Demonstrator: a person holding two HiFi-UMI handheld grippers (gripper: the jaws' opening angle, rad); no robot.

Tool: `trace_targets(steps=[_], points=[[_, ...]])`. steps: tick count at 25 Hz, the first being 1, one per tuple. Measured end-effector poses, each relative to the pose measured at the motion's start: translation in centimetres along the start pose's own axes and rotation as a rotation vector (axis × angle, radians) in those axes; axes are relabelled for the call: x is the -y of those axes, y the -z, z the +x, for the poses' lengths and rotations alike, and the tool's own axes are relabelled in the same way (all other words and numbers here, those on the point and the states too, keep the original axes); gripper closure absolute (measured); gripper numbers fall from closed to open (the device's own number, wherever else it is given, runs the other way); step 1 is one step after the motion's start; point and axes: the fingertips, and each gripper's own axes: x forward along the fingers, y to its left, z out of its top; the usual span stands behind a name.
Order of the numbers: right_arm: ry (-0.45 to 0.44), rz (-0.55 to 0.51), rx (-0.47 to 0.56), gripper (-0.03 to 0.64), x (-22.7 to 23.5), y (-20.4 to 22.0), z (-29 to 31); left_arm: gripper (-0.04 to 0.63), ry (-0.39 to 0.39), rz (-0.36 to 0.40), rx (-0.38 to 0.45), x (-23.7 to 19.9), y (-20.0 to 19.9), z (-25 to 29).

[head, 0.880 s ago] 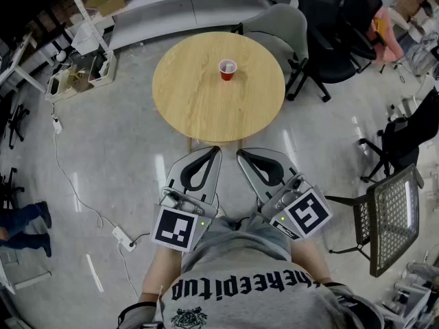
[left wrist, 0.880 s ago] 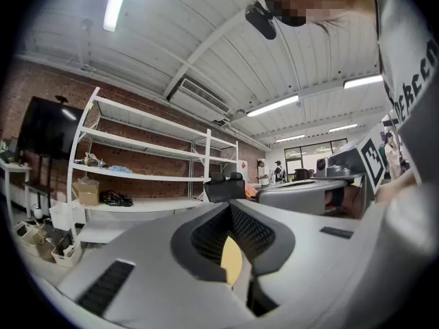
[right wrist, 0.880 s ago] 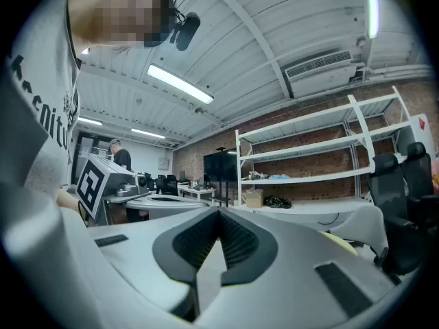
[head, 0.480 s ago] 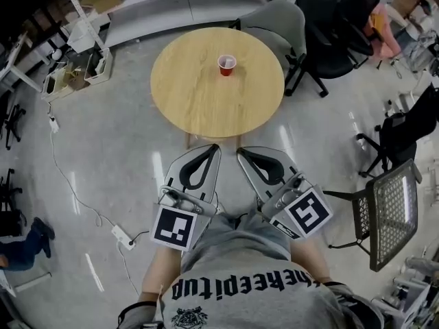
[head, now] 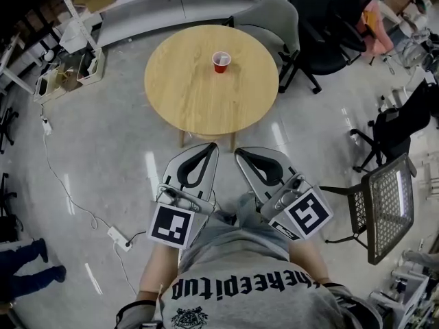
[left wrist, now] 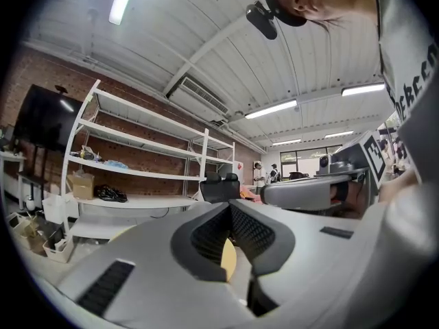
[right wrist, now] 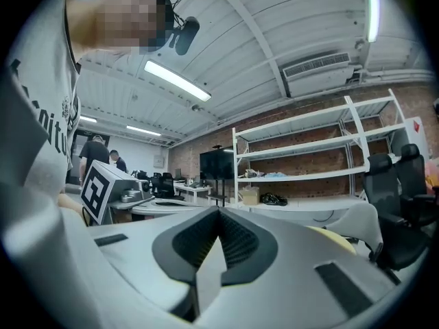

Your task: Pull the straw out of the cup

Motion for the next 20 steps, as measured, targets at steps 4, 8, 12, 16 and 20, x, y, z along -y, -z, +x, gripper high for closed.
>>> trace_targets(steps=[4, 8, 12, 16, 20], points=[[0.026, 0.013, -0.007, 0.618, 1.6, 0.5, -0.7, 0.569, 0.008, -0.003, 0.004, 0.2, 0.2, 1.4], [0.027, 0.023, -0.004, 0.618, 3.7, 0.4, -0.6, 0.569, -0.005, 0.013, 0.007, 0.0, -0.2, 2.9], [0.002, 0.022, 0.005, 0.618, 5.2, 0.1, 0.3, 0.569, -0.026, 0.023, 0.0, -0.6, -0.6, 4.2], [-0.044, 0.011, 0.005, 0.618, 7.0, 0.1, 1.0, 0.569, -0.055, 0.028, 0.0, -1.0, -0.9, 6.5], [-0.084, 0.012, 0.005, 0.618, 9.9, -0.2, 1.6, 0.569, -0.074, 0.028, -0.001, -1.0, -1.4, 9.4]])
